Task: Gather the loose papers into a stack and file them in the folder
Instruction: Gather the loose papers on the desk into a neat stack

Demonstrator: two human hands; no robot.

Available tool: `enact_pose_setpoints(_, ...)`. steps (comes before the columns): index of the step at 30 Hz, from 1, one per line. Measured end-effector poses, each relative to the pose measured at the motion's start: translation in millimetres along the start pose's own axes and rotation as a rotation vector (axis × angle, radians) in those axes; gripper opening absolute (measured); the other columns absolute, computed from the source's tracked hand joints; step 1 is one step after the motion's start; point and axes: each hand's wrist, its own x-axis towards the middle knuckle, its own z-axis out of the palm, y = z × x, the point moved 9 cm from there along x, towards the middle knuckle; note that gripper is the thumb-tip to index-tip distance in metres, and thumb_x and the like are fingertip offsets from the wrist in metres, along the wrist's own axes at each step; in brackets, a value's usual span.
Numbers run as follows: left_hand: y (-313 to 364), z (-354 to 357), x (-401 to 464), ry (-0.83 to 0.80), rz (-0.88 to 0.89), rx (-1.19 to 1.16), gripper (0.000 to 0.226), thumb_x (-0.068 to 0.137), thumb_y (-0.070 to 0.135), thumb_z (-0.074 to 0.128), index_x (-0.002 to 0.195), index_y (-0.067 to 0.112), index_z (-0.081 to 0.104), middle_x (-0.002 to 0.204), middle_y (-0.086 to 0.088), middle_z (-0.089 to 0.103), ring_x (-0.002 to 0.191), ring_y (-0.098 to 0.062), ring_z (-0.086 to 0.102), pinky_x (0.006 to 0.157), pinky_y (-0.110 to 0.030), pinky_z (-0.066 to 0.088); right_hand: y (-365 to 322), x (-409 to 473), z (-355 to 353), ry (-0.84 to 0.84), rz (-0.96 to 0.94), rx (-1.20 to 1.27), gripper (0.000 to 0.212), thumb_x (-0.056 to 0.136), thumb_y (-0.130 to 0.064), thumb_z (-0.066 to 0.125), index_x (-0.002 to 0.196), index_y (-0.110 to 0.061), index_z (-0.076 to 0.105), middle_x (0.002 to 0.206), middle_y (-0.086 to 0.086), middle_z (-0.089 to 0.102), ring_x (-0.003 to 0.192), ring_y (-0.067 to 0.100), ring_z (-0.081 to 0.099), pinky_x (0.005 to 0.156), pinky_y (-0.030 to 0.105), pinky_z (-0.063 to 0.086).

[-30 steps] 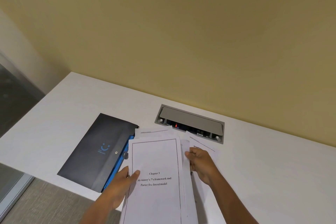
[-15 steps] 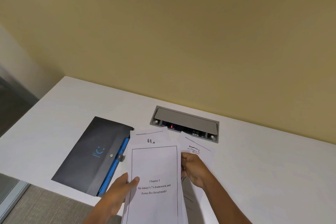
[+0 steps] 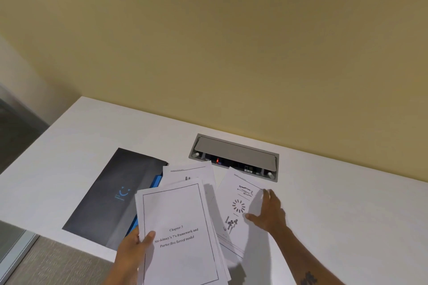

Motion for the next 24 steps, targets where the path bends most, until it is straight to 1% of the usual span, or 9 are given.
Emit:
enact_pose_setpoints(2, -33.9, -11.2, 25.0, 0.012, -0.003, -0.027, 0.016, 0.088, 0.031, 0.075, 0.101, 0.039, 0.078, 0.103, 0.008, 0.082, 0.103, -0.024, 0.075, 0.099, -0.055, 0.055, 10.0, 8.5, 5.1, -0.023, -0.004, -0.072, 0.145, 0.062, -0.086, 0.069, 0.165, -0.015, -0.005, 0.174, 0.008, -0.007, 0.16, 0.033, 0.006, 0.12, 0.058, 0.032)
enact_pose_setpoints(4, -39.9, -17.1, 22.0, 0.032, -0.019, -0.038, 0.019, 0.085, 0.033, 0.075, 0.103, 0.038, 0.078, 0.104, 0.007, 0.082, 0.103, -0.024, 0.076, 0.1, -0.054, 0.054, 14.4, 13.1, 9.9, -0.059, -0.016, -0.12, 0.152, 0.058, -0.091, 0.066, 0.164, -0.015, -0.012, 0.174, 0.007, -0.013, 0.161, 0.033, 0.0, 0.119, 0.062, 0.029)
enact_pose_setpoints(9, -23.2, -23.9, -3.6, 0.119, -0.046, -0.053, 0.013, 0.09, 0.021, 0.074, 0.1, 0.028, 0.079, 0.092, 0.006, 0.083, 0.093, -0.024, 0.078, 0.093, -0.049, 0.058, 17.1, 12.3, 18.7, -0.051, -0.024, -0.206, 0.151, 0.065, -0.088, 0.063, 0.161, -0.009, -0.021, 0.173, 0.008, -0.019, 0.161, 0.033, -0.006, 0.121, 0.063, 0.025)
enact_pose_setpoints(12, -22.4, -22.4, -5.4, 0.129, -0.057, -0.048, 0.014, 0.092, 0.021, 0.074, 0.104, 0.026, 0.078, 0.092, 0.004, 0.083, 0.091, -0.025, 0.078, 0.087, -0.047, 0.06, 12.6, 4.7, 18.7, 0.003, -0.048, -0.186, 0.143, 0.071, -0.082, 0.066, 0.162, -0.006, -0.014, 0.175, 0.009, -0.006, 0.161, 0.032, 0.003, 0.121, 0.059, 0.026)
enact_pose_setpoints(14, -19.0, -17.9, -4.5, 0.112, -0.038, -0.056, 0.018, 0.093, 0.019, 0.072, 0.108, 0.027, 0.077, 0.096, 0.006, 0.083, 0.095, -0.024, 0.077, 0.093, -0.048, 0.058, 8.8, -1.4, 17.0, 0.064, -0.072, -0.162, 0.137, 0.073, -0.076, 0.071, 0.163, -0.005, -0.004, 0.172, 0.011, 0.015, 0.158, 0.031, 0.019, 0.119, 0.053, 0.031)
enact_pose_setpoints(16, -24.1, -13.2, 3.0, 0.082, -0.032, -0.05, 0.019, 0.093, 0.021, 0.071, 0.109, 0.031, 0.077, 0.1, 0.008, 0.083, 0.1, -0.024, 0.077, 0.098, -0.051, 0.056, 8.9, -9.4, 14.4, 0.12, -0.069, -0.085, 0.132, 0.071, -0.068, 0.079, 0.164, -0.008, 0.006, 0.159, 0.012, 0.041, 0.147, 0.03, 0.039, 0.116, 0.047, 0.038)
enact_pose_setpoints(18, -24.6, -8.9, 6.6, 0.065, -0.042, -0.059, 0.018, 0.094, 0.023, 0.071, 0.108, 0.033, 0.077, 0.1, 0.008, 0.083, 0.1, -0.024, 0.077, 0.099, -0.051, 0.056, 10.6, -18.9, 13.7, 0.139, -0.051, 0.012, 0.127, 0.073, -0.057, 0.084, 0.164, -0.014, 0.008, 0.141, 0.013, 0.056, 0.133, 0.03, 0.052, 0.108, 0.044, 0.044)
enact_pose_setpoints(21, -8.7, -1.1, -2.3, 0.042, -0.018, -0.077, 0.016, 0.095, 0.022, 0.07, 0.107, 0.031, 0.076, 0.1, 0.005, 0.083, 0.098, -0.026, 0.077, 0.098, -0.053, 0.056, 16.0, -33.9, 13.6, 0.169, -0.005, 0.188, 0.121, 0.073, -0.036, 0.091, 0.165, -0.018, 0.013, 0.125, 0.016, 0.062, 0.117, 0.034, 0.062, 0.096, 0.043, 0.051)
enact_pose_setpoints(24, 2.2, 4.5, -7.1, 0.038, -0.015, -0.124, 0.017, 0.096, 0.019, 0.069, 0.111, 0.025, 0.076, 0.102, -0.001, 0.083, 0.1, -0.029, 0.076, 0.096, -0.053, 0.057, 26.8, -46.8, 20.1, 0.163, 0.092, 0.373, 0.117, 0.074, -0.023, 0.092, 0.164, -0.016, 0.017, 0.138, 0.016, 0.062, 0.124, 0.038, 0.062, 0.094, 0.044, 0.053)
